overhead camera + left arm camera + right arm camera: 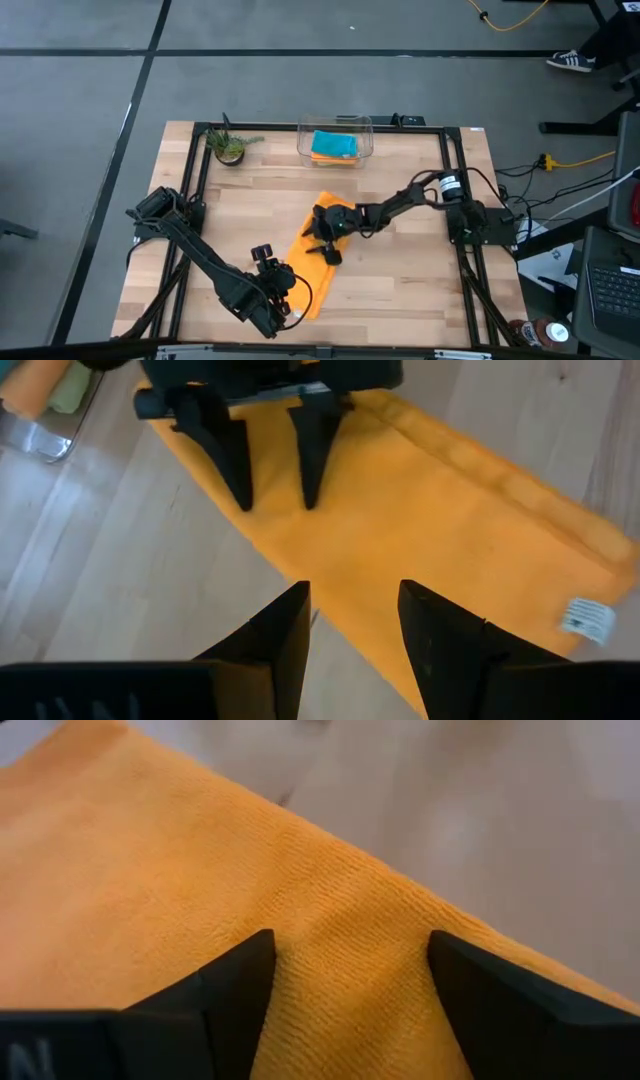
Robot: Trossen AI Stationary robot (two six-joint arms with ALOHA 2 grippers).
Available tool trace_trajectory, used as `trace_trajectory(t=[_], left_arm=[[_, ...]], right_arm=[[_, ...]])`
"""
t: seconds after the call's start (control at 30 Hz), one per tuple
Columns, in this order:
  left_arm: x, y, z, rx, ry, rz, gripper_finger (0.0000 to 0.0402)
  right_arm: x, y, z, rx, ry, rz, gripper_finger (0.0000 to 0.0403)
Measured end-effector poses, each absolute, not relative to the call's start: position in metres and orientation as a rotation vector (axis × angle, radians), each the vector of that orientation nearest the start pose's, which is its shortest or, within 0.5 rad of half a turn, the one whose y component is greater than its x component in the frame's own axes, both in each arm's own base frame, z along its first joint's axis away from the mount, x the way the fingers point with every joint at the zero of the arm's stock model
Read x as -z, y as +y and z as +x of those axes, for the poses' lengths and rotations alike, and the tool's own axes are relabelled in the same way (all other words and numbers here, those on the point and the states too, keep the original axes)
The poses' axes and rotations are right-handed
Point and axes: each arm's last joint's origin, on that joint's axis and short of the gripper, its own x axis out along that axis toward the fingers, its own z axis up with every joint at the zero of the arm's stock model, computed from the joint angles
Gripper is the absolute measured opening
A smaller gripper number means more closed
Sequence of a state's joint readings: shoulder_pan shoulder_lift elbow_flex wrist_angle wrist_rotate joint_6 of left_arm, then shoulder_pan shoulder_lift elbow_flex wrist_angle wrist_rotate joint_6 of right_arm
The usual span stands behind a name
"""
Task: Fold microfiber towels
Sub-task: Fold the orange microfiber cloth
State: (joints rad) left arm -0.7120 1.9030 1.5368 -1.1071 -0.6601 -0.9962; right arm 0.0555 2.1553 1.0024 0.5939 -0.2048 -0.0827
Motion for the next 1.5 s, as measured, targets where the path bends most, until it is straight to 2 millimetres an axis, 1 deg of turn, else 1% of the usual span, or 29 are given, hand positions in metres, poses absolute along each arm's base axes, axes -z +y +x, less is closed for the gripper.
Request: trace_trajectory(t=[0.1, 0.2, 0.23, 0.3, 0.4, 0.47, 0.6, 0.73, 0.8, 0.87, 0.93, 1.1, 1.17, 1.2, 1.37, 1.5], left_arm=[[-0.231, -0.225, 0.288, -0.486, 0.979, 0.041, 0.0147], [-0.231, -0.225, 0.288, -0.483, 0.983, 0.04, 0.0147], [-0.231, -0.225, 0.288, -0.482, 0.986, 0.038, 0.0147], [-0.231, -0.226, 0.288, -0.48, 0.989, 0.035, 0.0147], [-0.231, -0.226, 0.288, -0.478, 0.989, 0.032, 0.0147], [-0.231, -0.226, 0.288, -0.478, 0.989, 0.032, 0.0147], [-0.231, -0.226, 0.289, -0.477, 0.987, 0.028, 0.0147], [-0.231, -0.226, 0.289, -0.476, 0.985, 0.027, 0.0147], [-0.231, -0.227, 0.289, -0.474, 0.982, 0.023, 0.0147], [-0.231, -0.227, 0.29, -0.471, 0.977, 0.016, 0.0147], [-0.231, -0.227, 0.29, -0.469, 0.974, 0.012, 0.0147], [-0.231, -0.228, 0.291, -0.463, 0.963, -0.001, 0.0147], [-0.231, -0.229, 0.292, -0.462, 0.96, -0.005, 0.0147], [-0.231, -0.229, 0.292, -0.462, 0.96, -0.006, 0.0147], [-0.231, -0.229, 0.292, -0.461, 0.958, -0.007, 0.0147], [-0.231, -0.229, 0.292, -0.465, 0.953, -0.003, 0.0147]], right_arm=[[-0.091, 0.028, 0.402, -0.256, 0.52, -0.031, 0.0268], [-0.123, 0.034, 0.404, -0.214, 0.427, -0.012, 0.0268], [-0.13, 0.037, 0.402, -0.186, 0.412, 0.0, 0.0268], [-0.136, 0.044, 0.399, -0.108, 0.413, 0.031, 0.0268], [-0.137, 0.059, 0.396, 0.009, 0.415, 0.053, 0.0268], [-0.135, 0.073, 0.394, 0.067, 0.4, 0.04, 0.0268], [-0.124, 0.1, 0.386, 0.227, 0.404, 0.063, 0.0268], [-0.124, 0.115, 0.377, 0.467, 0.321, 0.154, 0.0268], [-0.123, 0.123, 0.373, 0.525, 0.301, 0.173, 0.0268], [-0.123, 0.13, 0.369, 0.545, 0.28, 0.188, 0.0268], [-0.123, 0.134, 0.368, 0.54, 0.276, 0.2, 0.0268], [-0.12, 0.133, 0.367, 0.551, 0.305, 0.183, 0.0268], [-0.116, 0.132, 0.368, 0.562, 0.3, 0.204, 0.0268], [-0.112, 0.132, 0.368, 0.566, 0.303, 0.216, 0.0268], [-0.08, 0.132, 0.37, 0.573, 0.331, 0.215, 0.0268], [-0.071, 0.133, 0.372, 0.576, 0.302, 0.255, 0.0268]])
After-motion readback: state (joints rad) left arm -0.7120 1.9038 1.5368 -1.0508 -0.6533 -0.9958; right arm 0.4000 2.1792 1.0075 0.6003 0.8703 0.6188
